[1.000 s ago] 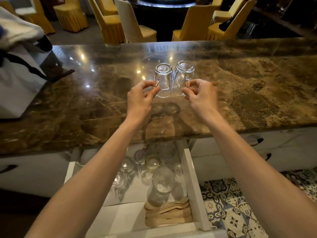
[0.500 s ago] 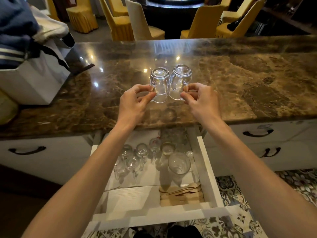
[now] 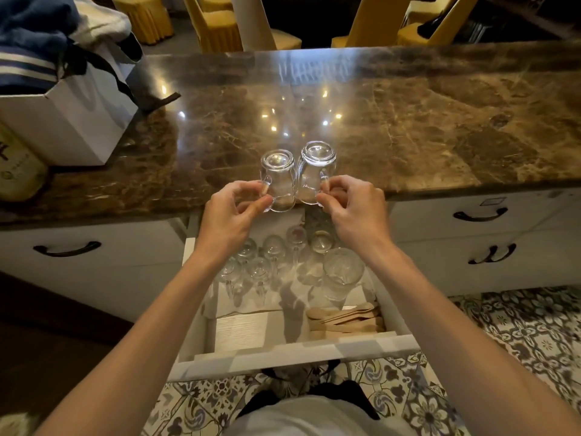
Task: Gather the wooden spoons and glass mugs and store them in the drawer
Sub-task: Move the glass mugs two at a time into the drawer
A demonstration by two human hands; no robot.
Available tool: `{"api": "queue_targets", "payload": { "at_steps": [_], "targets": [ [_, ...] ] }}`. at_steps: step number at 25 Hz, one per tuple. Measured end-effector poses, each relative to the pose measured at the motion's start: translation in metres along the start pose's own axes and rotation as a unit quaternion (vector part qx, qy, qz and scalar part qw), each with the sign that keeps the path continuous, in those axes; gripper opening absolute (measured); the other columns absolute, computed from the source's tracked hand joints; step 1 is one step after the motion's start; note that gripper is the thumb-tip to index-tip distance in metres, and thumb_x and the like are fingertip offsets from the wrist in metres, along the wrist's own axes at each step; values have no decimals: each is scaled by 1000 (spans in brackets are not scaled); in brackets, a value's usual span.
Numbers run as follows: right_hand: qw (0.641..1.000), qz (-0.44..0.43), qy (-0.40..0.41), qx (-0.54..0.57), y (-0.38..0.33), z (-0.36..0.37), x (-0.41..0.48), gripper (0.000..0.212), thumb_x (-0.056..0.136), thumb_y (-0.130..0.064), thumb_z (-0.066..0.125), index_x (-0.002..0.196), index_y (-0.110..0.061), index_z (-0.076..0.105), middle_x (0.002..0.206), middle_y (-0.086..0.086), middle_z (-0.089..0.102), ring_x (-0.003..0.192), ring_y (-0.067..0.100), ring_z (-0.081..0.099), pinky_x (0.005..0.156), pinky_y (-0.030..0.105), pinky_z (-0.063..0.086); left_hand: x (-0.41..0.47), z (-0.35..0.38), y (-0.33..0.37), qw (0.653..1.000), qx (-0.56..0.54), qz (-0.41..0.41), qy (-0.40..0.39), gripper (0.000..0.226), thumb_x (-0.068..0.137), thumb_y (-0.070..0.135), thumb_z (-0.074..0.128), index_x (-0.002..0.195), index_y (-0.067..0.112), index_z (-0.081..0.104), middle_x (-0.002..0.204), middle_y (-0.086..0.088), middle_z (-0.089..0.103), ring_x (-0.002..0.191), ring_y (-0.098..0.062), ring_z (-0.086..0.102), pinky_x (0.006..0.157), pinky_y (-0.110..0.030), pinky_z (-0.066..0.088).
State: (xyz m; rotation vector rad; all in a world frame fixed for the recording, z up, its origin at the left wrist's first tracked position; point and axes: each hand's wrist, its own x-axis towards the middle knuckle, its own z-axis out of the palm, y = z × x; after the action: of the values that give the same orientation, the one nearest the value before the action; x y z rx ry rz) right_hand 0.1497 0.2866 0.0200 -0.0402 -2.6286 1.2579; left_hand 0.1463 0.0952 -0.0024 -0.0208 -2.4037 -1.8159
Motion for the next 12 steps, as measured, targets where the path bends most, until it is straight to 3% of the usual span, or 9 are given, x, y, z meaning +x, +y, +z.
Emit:
{"api": "queue_targets", "payload": {
  "at_steps": [4,8,12],
  "targets": [
    [1000,15,-21,-9,4,11,-21,5,84,-23,67,88,-20,68,77,-6,72,73,11,67,65,24,50,-19,-4,-15,1000,-2,-15,-14,16,80,18,72,90,27,64,103,3,68,91,-12,68,82,-26,54],
    [999,25,-43,-20,12,24,-42,11,84,-23,68,94,-18,70,83,-6,72,73,4,64,61,12,48,-35,-7,-30,998,29,-20,-46,13,80,17,70,87,26,64,104,0,62,92,-10,66,79,-20,54],
    [993,70,-89,-17,28,39,-64,12,82,-23,71,92,-17,71,85,-3,72,80,6,66,73,24,55,-46,-7,-52,990,80,-75,-92,12,80,18,71,91,14,67,103,1,58,87,-3,63,74,-15,51]
  ]
}}
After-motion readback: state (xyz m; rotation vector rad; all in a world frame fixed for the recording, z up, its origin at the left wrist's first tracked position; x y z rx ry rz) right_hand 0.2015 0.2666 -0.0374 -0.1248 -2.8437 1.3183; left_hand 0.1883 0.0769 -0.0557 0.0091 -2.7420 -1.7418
